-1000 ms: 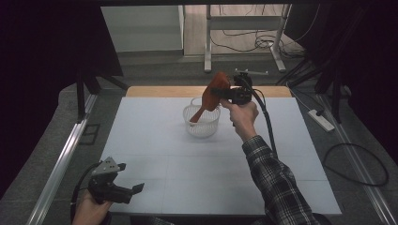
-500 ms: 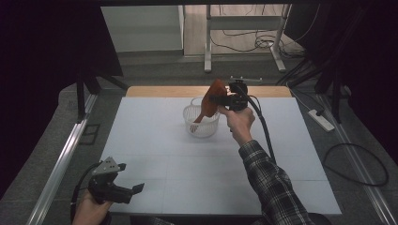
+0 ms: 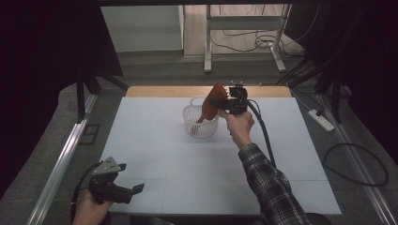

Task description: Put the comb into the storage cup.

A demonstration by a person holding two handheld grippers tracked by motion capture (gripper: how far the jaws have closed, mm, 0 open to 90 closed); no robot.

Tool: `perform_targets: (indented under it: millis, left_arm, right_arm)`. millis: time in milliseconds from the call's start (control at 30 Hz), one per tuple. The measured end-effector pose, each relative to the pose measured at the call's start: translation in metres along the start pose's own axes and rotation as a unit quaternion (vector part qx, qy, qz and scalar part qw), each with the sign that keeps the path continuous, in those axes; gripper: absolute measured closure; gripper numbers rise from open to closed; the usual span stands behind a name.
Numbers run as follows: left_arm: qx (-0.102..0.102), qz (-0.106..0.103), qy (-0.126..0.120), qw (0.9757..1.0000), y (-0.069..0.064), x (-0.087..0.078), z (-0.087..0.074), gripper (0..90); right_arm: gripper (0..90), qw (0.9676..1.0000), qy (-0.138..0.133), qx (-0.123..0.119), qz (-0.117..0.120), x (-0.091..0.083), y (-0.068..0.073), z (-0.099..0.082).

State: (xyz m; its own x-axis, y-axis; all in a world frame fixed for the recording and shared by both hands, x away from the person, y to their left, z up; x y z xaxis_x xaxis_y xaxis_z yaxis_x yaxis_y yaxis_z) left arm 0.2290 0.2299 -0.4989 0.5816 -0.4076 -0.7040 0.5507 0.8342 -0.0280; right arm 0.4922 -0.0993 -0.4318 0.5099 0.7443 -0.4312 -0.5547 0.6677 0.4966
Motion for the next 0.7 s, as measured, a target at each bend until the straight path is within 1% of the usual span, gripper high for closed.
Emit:
perform_targets:
  millis: [133, 200, 300, 433, 567, 700]
  left_arm:
    - [0.001, 0.000, 0.001, 1.0000, 0.000, 0.000, 0.000, 0.0]
    - [0.001, -0.001, 0.002, 1.0000, 0.000, 0.000, 0.000, 0.0]
    - [0.002, -0.001, 0.003, 1.0000, 0.000, 0.001, 0.000, 0.0]
    - [0.003, 0.000, 0.004, 1.0000, -0.001, 0.001, 0.000, 0.0]
    - [0.004, 0.000, 0.005, 1.0000, -0.001, 0.001, 0.000, 0.0]
    - [0.003, 0.000, 0.006, 1.0000, -0.001, 0.001, 0.000, 0.0]
  right_arm:
    - [56.0, 1.0000, -0.006, 0.008, 0.003, 0.000, -0.004, -0.003]
    - [54.7, 0.9998, -0.008, 0.016, 0.007, -0.001, -0.008, -0.005]
    - [53.9, 0.9998, -0.009, 0.018, 0.006, -0.001, -0.010, -0.006]
    - [49.7, 0.9997, -0.008, 0.024, 0.000, -0.002, -0.015, -0.009]
    - [45.0, 0.9997, -0.011, 0.021, -0.011, -0.003, -0.019, -0.010]
    - [40.2, 0.9997, -0.009, 0.005, -0.024, -0.004, -0.018, -0.010]
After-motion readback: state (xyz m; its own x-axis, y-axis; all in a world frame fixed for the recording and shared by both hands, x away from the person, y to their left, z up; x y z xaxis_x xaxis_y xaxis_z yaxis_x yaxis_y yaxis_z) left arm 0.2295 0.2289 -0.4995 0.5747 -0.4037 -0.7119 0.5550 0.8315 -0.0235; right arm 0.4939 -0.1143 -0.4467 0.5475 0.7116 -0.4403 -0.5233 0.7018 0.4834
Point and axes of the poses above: each handheld gripper's, and its own axes: x roughly forward along the jaws, z roughly out of its top, y roughly to its left, the point moved 4 cm from there along x, roughly forward along the jaws, and after that the axes turned 9 degrees about z, right-handed, at the moved point
